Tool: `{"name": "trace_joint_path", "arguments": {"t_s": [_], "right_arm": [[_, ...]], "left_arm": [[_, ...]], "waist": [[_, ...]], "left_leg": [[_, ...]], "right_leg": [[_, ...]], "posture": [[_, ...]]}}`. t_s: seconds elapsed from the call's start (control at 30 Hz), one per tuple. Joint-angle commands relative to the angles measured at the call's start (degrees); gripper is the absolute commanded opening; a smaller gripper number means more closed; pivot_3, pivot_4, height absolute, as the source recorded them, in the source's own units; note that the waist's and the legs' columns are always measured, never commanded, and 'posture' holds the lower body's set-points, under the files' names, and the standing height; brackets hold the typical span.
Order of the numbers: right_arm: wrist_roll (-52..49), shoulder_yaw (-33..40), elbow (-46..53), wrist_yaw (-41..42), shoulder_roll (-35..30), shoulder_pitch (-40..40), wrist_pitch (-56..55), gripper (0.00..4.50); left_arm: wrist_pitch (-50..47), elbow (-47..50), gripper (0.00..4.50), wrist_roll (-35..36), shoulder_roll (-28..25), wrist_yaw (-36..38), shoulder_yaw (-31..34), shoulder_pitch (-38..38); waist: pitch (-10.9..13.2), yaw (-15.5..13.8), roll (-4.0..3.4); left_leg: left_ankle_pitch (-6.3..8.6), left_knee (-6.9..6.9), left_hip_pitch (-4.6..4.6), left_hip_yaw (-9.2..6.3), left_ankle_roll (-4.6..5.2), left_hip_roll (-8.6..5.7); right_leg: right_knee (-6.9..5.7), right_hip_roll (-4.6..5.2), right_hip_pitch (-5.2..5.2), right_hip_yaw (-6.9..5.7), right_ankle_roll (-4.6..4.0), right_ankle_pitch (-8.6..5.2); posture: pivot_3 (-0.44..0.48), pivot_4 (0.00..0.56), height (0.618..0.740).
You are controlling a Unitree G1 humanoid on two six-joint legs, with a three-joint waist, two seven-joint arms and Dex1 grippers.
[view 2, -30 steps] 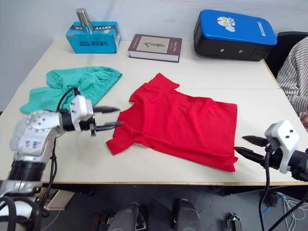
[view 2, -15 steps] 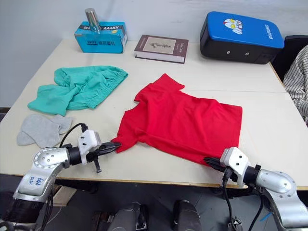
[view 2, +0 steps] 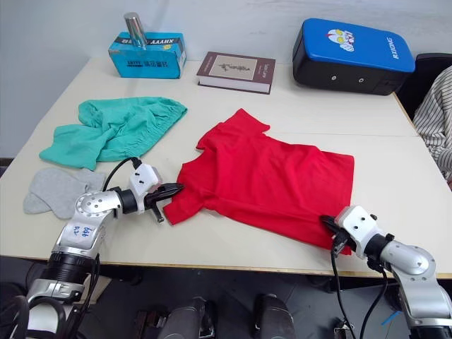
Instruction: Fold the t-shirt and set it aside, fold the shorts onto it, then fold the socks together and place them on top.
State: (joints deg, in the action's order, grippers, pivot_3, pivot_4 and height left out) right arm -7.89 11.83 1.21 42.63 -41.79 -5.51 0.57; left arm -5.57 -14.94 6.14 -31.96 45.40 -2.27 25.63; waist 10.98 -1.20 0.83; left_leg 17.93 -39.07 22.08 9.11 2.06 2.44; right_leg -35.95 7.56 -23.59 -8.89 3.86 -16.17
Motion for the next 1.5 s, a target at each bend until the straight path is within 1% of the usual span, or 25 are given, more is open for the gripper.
{"name": "trace_joint_path", "arguments": {"t_s": [0.03,0.1,0.2,0.3,0.43,0.5,0.57,0.73,0.83,0.97,1.0,1.17,1.27,1.37,1.5], "right_arm": [[0.44,2.56,-3.88,-1.09,-1.07,-1.44,1.29,0.0],[-2.91,3.78,-2.49,1.78,-0.84,-2.36,-0.77,0.0],[-6.76,4.96,0.67,5.41,-0.54,-4.17,-2.65,0.0],[-9.24,5.4,3.54,7.57,-0.66,-5.75,-2.38,0.0],[-10.77,4.17,6.21,11.32,-1.56,-6.79,-1.97,0.0],[-10.76,3.59,6.81,12.41,-1.62,-6.71,-1.9,0.0],[-10.6,3.25,7.22,12.26,-1.19,-6.24,-1.42,0.0],[-10.08,1.71,7.33,11.88,-0.79,-4.94,-0.58,0.0],[-9.96,1.37,7.55,11.78,-0.91,-4.73,-0.13,0.0],[-10.23,1.37,8.32,11.45,-1.13,-4.57,0.75,0.0],[-10.23,1.39,8.46,11.4,-1.1,-4.61,0.91,0.0],[-10.27,1.52,8.8,11.16,-0.81,-4.94,1.31,0.0],[-10.32,1.38,8.92,11.16,-0.67,-5.33,1.48,0.0],[-10.33,1.3,8.96,11.2,-0.58,-5.56,1.6,0.0],[-10.32,0.98,9.03,11.19,-0.43,-5.48,1.82,0.0]], "left_arm": [[2.79,-0.16,0.03,-0.05,-0.74,0.09,1.18,0.93],[2.21,1.73,0.03,3.01,-1.89,1.96,3.64,0.46],[-1.29,7.21,0.03,9.98,-4.86,8.1,7.36,-2.31],[-4.96,11.48,0.61,13.82,-8.12,11.5,9.61,-5.8],[-10.11,15.76,1.85,15.02,-12.72,15.77,8.83,-11.75],[-11.2,16.16,1.85,14.22,-13.71,16.12,8.0,-13.27],[-12.3,15.32,1.85,13.39,-13.57,15.1,7.47,-13.68],[-12.88,14.57,1.85,13.11,-10.9,14.01,5.39,-12.68],[-13.31,14.4,1.29,12.7,-11.0,14.69,4.49,-12.3],[-13.7,13.95,0.12,11.47,-11.34,13.69,3.97,-12.11],[-13.67,13.89,0.05,11.41,-11.32,13.66,4.08,-12.15],[-12.11,12.96,0.05,10.94,-11.45,13.85,4.56,-12.31],[-11.43,13.04,0.05,13.29,-11.63,14.25,7.55,-12.83],[-12.84,13.51,0.65,13.8,-12.16,12.95,9.6,-12.5],[-13.35,13.47,1.86,12.72,-12.09,11.46,9.6,-12.41]], "waist": [[-0.04,-0.07,0.07],[-0.04,-0.11,0.07],[-0.04,0.09,0.07],[-0.03,0.66,0.04],[-0.01,1.44,-0.02],[0.01,1.38,-0.04],[0.01,1.2,-0.04],[0.01,1.02,-0.05],[0.02,1.16,-0.05],[0.02,1.33,-0.06],[0.02,1.33,-0.06],[0.02,1.24,-0.06],[0.02,1.24,-0.06],[0.02,1.27,-0.07],[0.03,1.25,-0.07]], "left_leg": [[0.0,0.0,0.0,-0.01,0.0,0.0],[0.0,0.0,0.01,-0.03,0.0,0.0],[0.02,0.01,0.04,-0.06,-0.03,0.08],[0.0,0.02,0.02,-0.05,-0.11,0.13],[0.0,0.08,-0.02,-0.05,-0.13,0.14],[-0.01,0.09,-0.01,-0.06,-0.14,0.15],[0.0,0.09,-0.01,-0.07,-0.16,0.15],[0.03,0.09,0.02,-0.13,-0.16,0.12],[0.04,0.09,0.04,-0.12,-0.18,0.14],[0.04,0.1,0.04,-0.12,-0.2,0.15],[0.04,0.1,0.04,-0.12,-0.2,0.15],[0.04,0.1,0.04,-0.12,-0.2,0.16],[0.04,0.1,0.04,-0.12,-0.2,0.16],[0.04,0.1,0.05,-0.12,-0.2,0.17],[0.04,0.11,0.04,-0.12,-0.2,0.17]], "right_leg": [[0.0,0.0,0.0,-0.01,0.0,0.0],[0.01,0.02,0.01,-0.02,0.0,0.0],[0.03,0.0,-0.01,-0.07,-0.02,-0.01],[0.02,-0.03,-0.01,-0.09,-0.12,-0.07],[0.0,-0.04,-0.01,-0.07,-0.12,-0.07],[0.0,-0.05,-0.04,-0.08,-0.13,-0.08],[0.0,-0.05,-0.05,-0.07,-0.13,-0.08],[0.02,0.01,-0.04,-0.07,-0.14,-0.08],[0.03,-0.01,-0.05,-0.09,-0.15,-0.09],[0.0,-0.03,-0.07,-0.1,-0.17,-0.1],[0.0,-0.03,-0.07,-0.1,-0.17,-0.1],[0.01,-0.02,-0.07,-0.09,-0.17,-0.1],[0.01,-0.02,-0.08,-0.09,-0.18,-0.1],[0.01,-0.02,-0.09,-0.09,-0.18,-0.1],[0.01,-0.02,-0.09,-0.09,-0.18,-0.1]], "posture": [[0.0,0.15,0.74],[0.0,0.15,0.74],[0.0,0.15,0.74],[0.0,0.15,0.74],[0.0,0.15,0.74],[0.0,0.15,0.74],[0.0,0.15,0.74],[0.0,0.15,0.74],[0.0,0.15,0.74],[0.0,0.15,0.74],[0.0,0.15,0.74],[0.0,0.15,0.74],[0.0,0.15,0.74],[0.0,0.15,0.74],[0.0,0.15,0.74]]}}
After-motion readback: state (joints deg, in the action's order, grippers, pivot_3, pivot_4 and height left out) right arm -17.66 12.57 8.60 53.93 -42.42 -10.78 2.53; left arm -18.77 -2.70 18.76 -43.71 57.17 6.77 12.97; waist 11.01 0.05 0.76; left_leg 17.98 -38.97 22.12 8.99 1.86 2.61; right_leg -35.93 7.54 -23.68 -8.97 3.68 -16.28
